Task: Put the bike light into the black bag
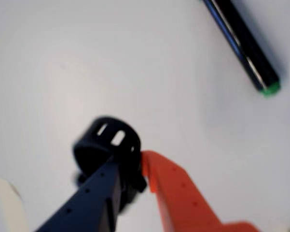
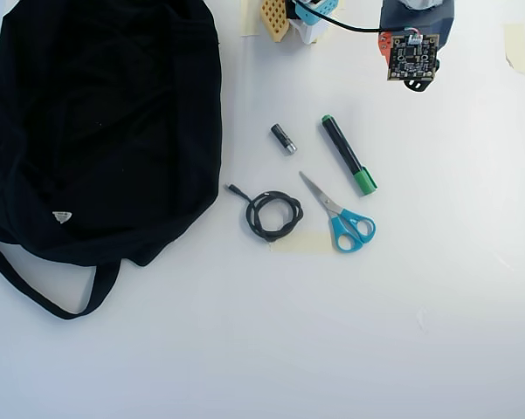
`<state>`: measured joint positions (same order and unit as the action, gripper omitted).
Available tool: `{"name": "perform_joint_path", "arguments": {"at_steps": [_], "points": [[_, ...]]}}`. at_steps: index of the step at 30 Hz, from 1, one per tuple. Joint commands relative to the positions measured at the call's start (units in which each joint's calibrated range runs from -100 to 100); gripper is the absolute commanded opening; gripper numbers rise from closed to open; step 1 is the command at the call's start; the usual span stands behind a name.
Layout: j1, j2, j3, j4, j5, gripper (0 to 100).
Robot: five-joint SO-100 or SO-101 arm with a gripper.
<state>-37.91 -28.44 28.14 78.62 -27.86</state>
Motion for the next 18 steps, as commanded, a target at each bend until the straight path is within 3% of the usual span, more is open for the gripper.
{"name": "perform_joint_path", "arguments": {"at_steps": [1,11,18], "points": [[8.97,-1.52,-8.65,0.37,3.74,2],[26.32,-1.44,-10.35,-0.41,18.37,2],[35.52,-1.11,-11.25,-1.53,19.58,2]]}}
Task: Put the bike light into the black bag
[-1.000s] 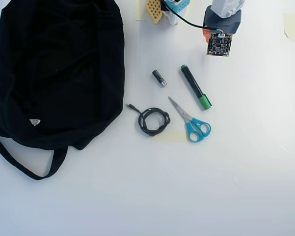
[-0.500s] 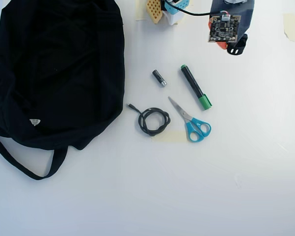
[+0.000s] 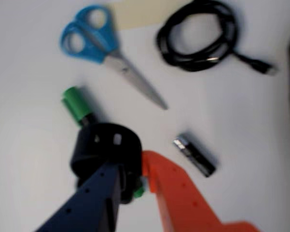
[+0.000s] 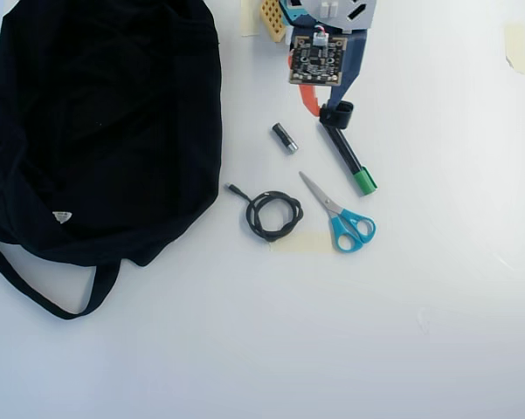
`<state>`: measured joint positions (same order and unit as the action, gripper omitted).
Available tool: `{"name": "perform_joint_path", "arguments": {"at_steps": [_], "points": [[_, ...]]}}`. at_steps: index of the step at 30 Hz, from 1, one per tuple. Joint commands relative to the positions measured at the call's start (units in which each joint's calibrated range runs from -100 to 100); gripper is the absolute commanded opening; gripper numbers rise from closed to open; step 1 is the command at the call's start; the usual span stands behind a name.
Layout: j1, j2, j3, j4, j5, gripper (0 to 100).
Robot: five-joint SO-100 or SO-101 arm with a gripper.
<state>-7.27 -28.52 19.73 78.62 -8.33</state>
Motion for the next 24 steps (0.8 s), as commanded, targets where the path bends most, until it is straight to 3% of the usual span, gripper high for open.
{"name": "perform_joint_path", "arguments": {"at_steps": [1,14,24], "points": [[6.00,-0.86,-2.84,-2.39,0.04,2],[24.03,-0.03,-0.33,-20.39,1.14,2],[41.75,2.38,3.09,-21.17,2.66,2]]}}
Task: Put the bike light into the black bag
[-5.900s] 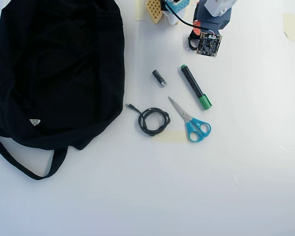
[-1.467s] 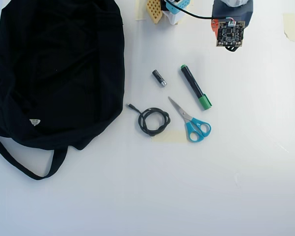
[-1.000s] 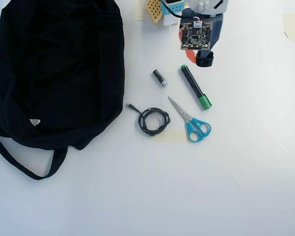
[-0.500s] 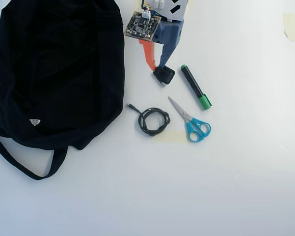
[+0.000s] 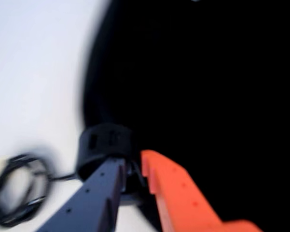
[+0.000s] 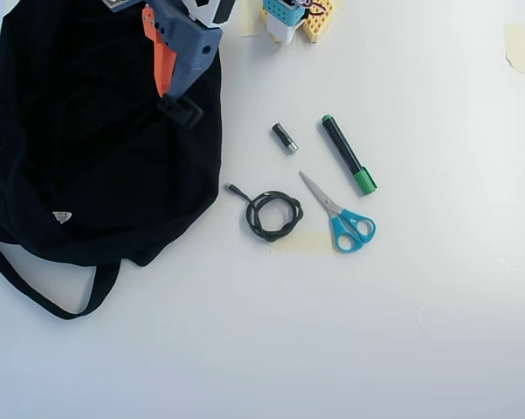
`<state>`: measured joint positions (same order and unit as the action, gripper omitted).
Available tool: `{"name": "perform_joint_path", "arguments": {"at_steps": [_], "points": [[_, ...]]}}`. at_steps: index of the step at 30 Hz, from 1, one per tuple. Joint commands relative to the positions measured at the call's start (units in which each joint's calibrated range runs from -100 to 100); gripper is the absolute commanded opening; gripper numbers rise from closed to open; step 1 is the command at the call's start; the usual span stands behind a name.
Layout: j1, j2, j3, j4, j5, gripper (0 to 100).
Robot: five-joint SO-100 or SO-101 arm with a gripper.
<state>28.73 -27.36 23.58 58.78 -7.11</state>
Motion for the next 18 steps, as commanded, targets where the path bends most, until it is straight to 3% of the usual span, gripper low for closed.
{"name": "perform_joint_path", "arguments": {"at_steps": [1,8,11,14,16,18], "points": [[7.17,2.38,-1.03,-1.93,1.97,2],[19.06,21.71,-3.73,-17.52,2.33,2],[24.00,33.00,-13.43,-17.01,1.97,5],[23.48,32.67,-14.24,-13.56,1.13,29],[20.78,32.25,-20.26,-6.07,1.13,39],[10.69,24.37,-27.36,1.34,1.23,45]]}}
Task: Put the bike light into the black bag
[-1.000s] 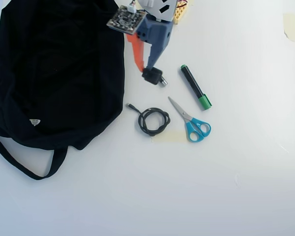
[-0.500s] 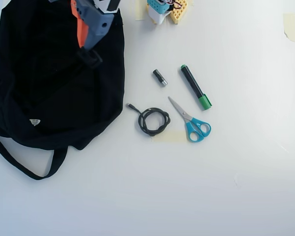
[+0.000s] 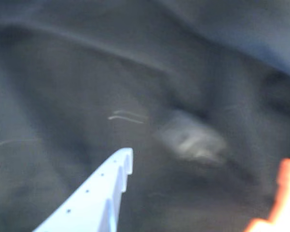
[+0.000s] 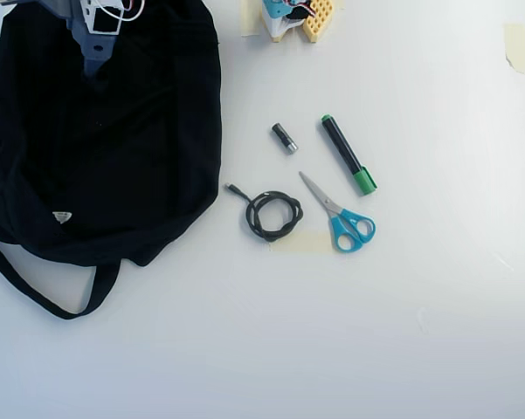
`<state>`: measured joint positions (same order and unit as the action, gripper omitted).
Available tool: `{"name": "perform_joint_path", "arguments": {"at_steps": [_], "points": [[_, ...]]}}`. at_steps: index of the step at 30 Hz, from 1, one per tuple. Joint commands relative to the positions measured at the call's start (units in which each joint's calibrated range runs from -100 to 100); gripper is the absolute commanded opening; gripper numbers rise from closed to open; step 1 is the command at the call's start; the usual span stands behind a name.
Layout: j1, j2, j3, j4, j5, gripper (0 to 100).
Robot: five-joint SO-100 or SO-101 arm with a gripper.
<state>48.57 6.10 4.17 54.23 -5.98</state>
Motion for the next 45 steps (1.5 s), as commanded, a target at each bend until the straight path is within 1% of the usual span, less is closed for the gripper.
{"name": "perform_joint_path", "arguments": {"at_steps": [1,3,4,6,7,8,9,12,16,20,24,28,36,40,43,45], "points": [[-13.04,-12.99,-8.03,8.22,0.11,45],[-27.70,-24.36,-7.13,15.19,-0.47,44],[-32.79,-27.26,-7.04,16.23,-0.47,42],[-43.18,-33.32,-3.63,16.83,-0.57,23],[-46.70,-35.23,-1.11,16.66,-0.62,13],[-48.19,-35.81,0.60,16.66,-0.62,6],[-48.94,-35.89,3.65,16.74,-0.68,2],[-48.87,-38.63,5.81,17.17,-0.15,2],[-48.64,-45.11,13.35,24.58,-0.05,2],[-51.26,-52.74,20.09,24.84,0.00,2],[-52.23,-66.10,33.30,24.15,0.00,2],[-52.23,-79.88,48.12,19.67,0.00,2],[-52.23,-104.77,74.81,20.10,0.00,2],[-52.23,-105.85,85.68,21.31,0.00,2],[-52.23,-105.85,94.76,19.07,-0.47,2],[-52.16,-105.85,95.20,18.73,-0.52,2]]}}
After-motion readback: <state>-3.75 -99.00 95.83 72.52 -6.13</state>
